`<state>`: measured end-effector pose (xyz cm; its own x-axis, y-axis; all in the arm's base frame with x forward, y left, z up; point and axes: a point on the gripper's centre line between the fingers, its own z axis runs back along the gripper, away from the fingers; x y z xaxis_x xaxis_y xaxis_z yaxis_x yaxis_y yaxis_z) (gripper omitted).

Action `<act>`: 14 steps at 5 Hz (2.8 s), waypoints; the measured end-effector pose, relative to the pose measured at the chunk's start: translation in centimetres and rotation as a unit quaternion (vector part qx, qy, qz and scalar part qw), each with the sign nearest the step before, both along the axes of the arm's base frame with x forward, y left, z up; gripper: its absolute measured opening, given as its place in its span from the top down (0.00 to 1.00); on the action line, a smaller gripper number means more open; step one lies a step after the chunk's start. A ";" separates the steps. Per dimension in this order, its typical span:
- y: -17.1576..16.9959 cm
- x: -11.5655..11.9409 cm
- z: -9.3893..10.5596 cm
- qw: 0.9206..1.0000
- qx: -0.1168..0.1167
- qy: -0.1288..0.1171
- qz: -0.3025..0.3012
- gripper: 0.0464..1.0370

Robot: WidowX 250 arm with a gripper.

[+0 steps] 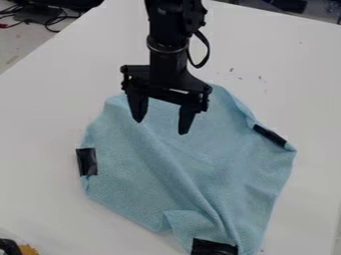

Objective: Pull the cloth to bottom left

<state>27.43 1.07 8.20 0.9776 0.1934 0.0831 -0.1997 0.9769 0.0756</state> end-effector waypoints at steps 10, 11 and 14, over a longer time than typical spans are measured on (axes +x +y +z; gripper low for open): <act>8.9 -3.2 -8.0 0.996 0.004 -0.025 0.085 0.36; 8.5 -3.0 -8.0 0.997 0.005 -0.018 0.075 0.66; 9.0 -5.7 -1.4 0.990 0.062 -0.008 0.129 0.96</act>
